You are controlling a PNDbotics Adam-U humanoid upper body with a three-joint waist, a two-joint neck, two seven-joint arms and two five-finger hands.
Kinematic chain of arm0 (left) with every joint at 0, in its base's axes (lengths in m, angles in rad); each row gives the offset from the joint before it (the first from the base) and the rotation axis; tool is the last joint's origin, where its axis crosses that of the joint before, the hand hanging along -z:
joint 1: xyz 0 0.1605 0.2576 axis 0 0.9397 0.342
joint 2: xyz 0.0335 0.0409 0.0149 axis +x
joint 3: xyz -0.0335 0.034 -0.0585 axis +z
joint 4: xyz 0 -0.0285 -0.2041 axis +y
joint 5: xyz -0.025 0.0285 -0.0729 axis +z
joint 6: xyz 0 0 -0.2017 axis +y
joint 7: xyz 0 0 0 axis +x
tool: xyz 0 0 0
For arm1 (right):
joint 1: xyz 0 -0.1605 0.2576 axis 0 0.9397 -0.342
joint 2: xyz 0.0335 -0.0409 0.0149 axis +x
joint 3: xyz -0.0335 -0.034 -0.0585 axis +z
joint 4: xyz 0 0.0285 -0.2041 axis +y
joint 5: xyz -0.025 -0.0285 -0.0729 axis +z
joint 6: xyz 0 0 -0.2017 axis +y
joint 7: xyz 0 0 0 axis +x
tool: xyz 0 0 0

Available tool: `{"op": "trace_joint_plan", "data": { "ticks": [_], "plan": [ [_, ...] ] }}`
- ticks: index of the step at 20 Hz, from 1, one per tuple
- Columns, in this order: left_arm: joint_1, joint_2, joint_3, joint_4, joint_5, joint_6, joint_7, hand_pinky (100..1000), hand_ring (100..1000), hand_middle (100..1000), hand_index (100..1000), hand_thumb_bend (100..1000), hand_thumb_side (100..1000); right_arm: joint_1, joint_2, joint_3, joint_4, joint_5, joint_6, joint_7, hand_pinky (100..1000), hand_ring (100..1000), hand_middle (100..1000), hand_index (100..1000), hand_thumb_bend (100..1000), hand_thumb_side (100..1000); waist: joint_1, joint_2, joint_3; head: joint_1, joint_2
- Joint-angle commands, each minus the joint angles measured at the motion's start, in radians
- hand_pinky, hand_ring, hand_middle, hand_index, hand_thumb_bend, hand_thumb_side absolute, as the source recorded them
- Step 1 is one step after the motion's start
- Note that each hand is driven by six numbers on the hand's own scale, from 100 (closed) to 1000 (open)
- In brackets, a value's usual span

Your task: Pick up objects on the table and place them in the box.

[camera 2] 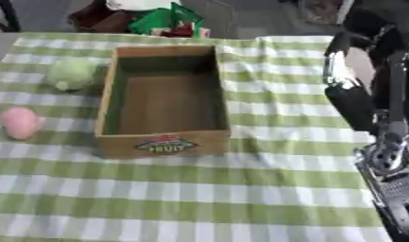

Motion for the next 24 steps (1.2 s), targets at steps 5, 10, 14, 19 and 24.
{"op": "trace_joint_plan", "data": {
  "ticks": [5,10,14,19,24],
  "plan": [
    [-0.035,-0.027,0.013,0.022,-0.077,-0.207,-0.226,772,865,878,1000,587,920,-0.003,-0.013,-0.004,-0.014,-0.006,-0.001,0.004,747,785,733,818,100,502,0.0,-0.02,0.004,0.002,-0.013],
    [-0.044,-0.047,-0.011,0.044,-0.074,-0.221,-0.235,763,860,873,1000,568,909,-0.003,-0.012,-0.004,-0.014,-0.007,-0.001,0.006,748,785,732,818,100,502,-0.001,-0.019,0.004,0.004,-0.016],
    [-0.049,-0.057,-0.031,0.067,-0.068,-0.227,-0.224,753,854,869,997,564,897,-0.003,-0.011,-0.003,-0.014,-0.007,0.0,0.007,748,785,732,818,100,503,-0.001,-0.017,0.004,0.004,-0.017],
    [-0.047,-0.066,-0.051,0.099,-0.044,-0.231,-0.23,709,829,846,1000,570,856,-0.002,-0.01,-0.003,-0.014,-0.007,0.002,0.008,749,785,732,816,100,502,0.0,-0.014,0.004,0.005,-0.021],
    [-0.042,-0.067,-0.069,0.109,-0.011,-0.244,-0.234,684,808,816,988,596,818,-0.001,-0.009,-0.003,-0.014,-0.007,0.003,0.009,749,786,731,815,100,501,0.0,-0.012,0.003,0.004,-0.024]
  ]
}}
